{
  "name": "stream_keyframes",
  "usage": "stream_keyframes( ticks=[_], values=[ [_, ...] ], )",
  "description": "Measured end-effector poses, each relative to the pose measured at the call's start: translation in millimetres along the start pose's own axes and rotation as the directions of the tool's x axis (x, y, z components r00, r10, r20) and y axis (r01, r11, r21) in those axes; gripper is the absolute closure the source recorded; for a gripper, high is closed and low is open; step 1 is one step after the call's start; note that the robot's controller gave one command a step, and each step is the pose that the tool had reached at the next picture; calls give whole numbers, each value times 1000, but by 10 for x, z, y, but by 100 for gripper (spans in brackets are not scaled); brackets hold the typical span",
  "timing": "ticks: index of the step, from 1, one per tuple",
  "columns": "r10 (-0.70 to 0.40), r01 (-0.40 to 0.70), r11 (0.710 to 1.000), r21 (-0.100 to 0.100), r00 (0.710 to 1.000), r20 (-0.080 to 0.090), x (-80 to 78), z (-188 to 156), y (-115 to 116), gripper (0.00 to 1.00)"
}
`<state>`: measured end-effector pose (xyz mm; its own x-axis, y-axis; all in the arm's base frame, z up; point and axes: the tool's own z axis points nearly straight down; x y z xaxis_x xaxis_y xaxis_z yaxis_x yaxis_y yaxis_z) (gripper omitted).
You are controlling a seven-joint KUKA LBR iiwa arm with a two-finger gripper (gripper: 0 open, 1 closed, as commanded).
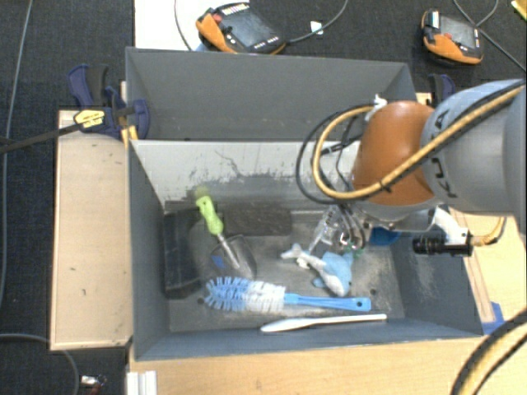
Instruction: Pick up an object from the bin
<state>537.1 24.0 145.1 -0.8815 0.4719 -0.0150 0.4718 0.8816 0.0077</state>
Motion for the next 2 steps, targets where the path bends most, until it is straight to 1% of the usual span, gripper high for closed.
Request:
stream_keyframes(
  ticks=[1, 2],
  values=[
    [17, -17, 1000, -1, 1000, -1, 90, -421, 53, 100],
    [114, -114, 993, 1, 993, 0, 148, -75, -41, 100]
  ],
)
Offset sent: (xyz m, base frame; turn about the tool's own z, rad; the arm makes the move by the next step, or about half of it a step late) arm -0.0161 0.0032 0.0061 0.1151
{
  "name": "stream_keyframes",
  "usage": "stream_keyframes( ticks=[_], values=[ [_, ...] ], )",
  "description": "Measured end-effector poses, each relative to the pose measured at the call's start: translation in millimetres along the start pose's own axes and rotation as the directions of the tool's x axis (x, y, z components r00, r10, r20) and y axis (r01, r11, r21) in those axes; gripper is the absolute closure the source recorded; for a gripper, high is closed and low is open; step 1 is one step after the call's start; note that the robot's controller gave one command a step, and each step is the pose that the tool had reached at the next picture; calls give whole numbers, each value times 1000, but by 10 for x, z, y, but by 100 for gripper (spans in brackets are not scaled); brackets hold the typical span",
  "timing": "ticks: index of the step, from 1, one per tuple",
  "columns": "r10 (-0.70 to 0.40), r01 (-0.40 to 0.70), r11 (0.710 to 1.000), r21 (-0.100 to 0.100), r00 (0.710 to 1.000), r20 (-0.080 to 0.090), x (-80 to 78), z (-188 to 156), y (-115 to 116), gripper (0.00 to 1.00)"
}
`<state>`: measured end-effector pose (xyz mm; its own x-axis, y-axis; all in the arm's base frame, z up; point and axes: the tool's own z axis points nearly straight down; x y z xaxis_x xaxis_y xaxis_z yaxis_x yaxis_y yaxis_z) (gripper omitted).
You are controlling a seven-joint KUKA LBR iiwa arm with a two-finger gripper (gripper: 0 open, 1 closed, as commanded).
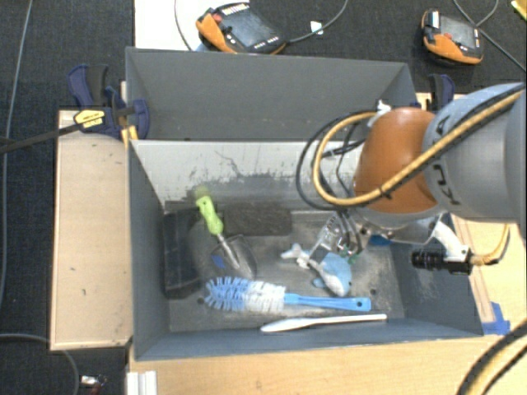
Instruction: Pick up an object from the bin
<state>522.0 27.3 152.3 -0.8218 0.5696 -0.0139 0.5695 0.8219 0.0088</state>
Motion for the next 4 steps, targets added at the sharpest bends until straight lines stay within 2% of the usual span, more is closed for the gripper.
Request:
stream_keyframes(
  ticks=[1, 2, 3, 4],
  values=[
    [32, -32, 999, -4, 999, 4, 138, -109, -436, 100],
    [12, -12, 1000, -3, 1000, 1, 152, -105, -176, 100],
    [391, -391, 920, -6, 920, 4, -212, -45, -602, 100],
    [116, -116, 993, -2, 993, 3, 95, -713, -405, 100]
  ],
)
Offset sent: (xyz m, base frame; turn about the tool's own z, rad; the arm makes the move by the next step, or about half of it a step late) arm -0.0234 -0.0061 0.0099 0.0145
